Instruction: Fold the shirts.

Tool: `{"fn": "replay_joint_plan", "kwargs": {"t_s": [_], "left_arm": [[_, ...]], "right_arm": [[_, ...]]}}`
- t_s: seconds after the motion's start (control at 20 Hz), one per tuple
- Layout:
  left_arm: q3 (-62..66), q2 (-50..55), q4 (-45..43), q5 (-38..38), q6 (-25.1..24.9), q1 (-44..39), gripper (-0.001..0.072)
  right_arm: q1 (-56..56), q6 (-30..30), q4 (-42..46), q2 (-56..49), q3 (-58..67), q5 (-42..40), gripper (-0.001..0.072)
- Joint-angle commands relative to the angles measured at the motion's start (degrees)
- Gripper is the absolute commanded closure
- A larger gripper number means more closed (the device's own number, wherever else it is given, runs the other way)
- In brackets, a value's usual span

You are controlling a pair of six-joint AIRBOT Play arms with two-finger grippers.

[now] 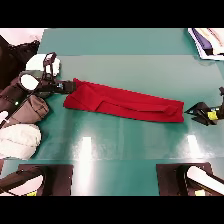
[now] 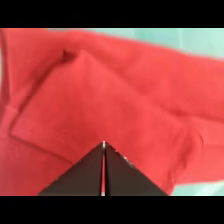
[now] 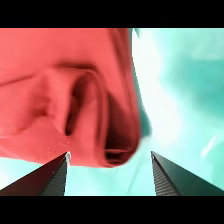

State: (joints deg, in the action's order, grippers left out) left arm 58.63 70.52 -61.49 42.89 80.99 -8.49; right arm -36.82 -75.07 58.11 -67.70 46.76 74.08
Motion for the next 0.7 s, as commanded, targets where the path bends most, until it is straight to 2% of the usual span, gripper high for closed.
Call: {"fn": "replay_joint_plan", "kwargs": {"t_s": [0.0, 0.35, 0.65], "left_arm": [[0.0, 0.0, 0.0, 4.7, -0.5, 0.1, 0.0681], [0.0, 0.0, 1.2, 7.3, -0.4, 0.1, 0.0682], [0.0, 0.1, 3.5, 4.9, -0.4, -5.1, 0.0682]], "right_arm": [[-3.8, 8.5, -5.6, -7.2, 0.0, 2.9, 0.0113], [-3.0, 13.2, -15.3, -14.7, 0.0, 0.1, 0.0114], [5.3, 14.0, -15.1, -16.9, 0.0, -5.9, 0.0149]]}}
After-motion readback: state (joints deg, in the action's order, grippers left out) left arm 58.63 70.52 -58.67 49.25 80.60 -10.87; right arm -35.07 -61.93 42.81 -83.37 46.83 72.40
